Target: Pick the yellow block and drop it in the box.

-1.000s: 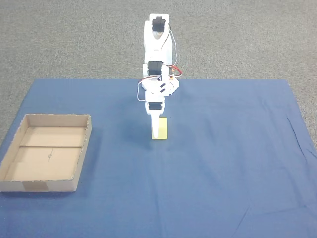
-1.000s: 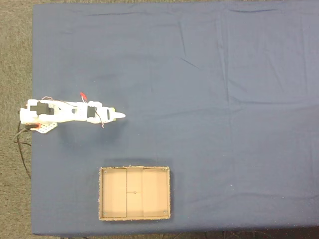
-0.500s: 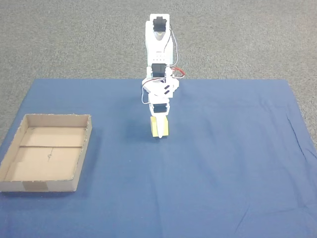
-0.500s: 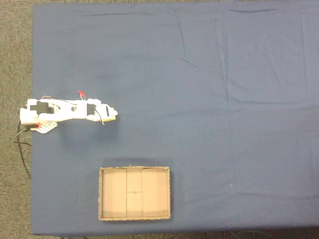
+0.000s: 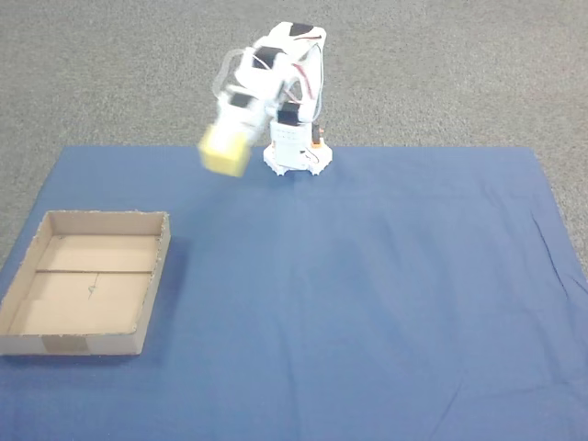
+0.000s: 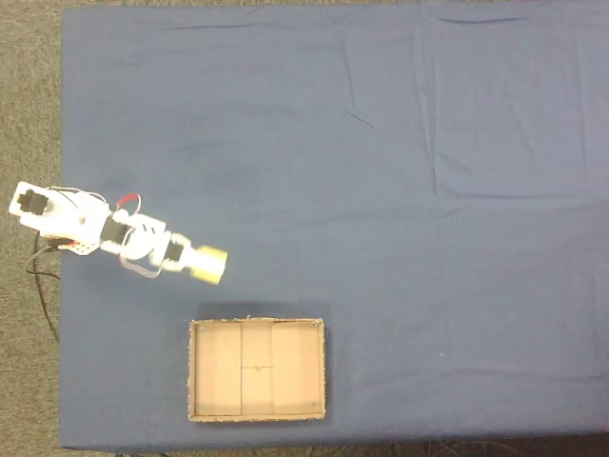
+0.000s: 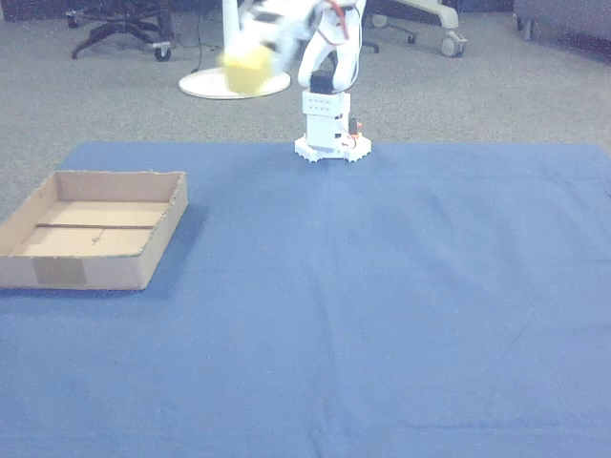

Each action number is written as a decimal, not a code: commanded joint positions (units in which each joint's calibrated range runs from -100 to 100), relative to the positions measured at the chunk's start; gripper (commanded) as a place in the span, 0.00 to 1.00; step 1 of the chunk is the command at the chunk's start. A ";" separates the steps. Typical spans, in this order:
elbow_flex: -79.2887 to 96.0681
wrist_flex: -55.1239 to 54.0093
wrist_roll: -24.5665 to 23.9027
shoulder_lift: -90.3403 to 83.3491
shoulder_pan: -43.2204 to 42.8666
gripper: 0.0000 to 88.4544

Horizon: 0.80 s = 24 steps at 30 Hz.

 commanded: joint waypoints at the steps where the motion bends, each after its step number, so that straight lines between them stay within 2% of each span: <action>1: -9.65 -3.13 -0.44 6.28 9.18 0.26; 3: -20.51 -0.65 -0.63 16.58 12.72 0.26; 7: -58.16 17.38 0.44 44.70 17.99 0.26; 10: -76.89 20.93 2.00 64.20 20.66 0.26; 14: -90.83 25.81 4.98 82.52 21.84 0.26; 18: -98.52 29.20 6.15 91.72 22.47 0.26; 22: -97.98 28.79 6.15 93.75 22.71 0.32; 24: -96.53 28.12 5.76 93.16 22.71 0.39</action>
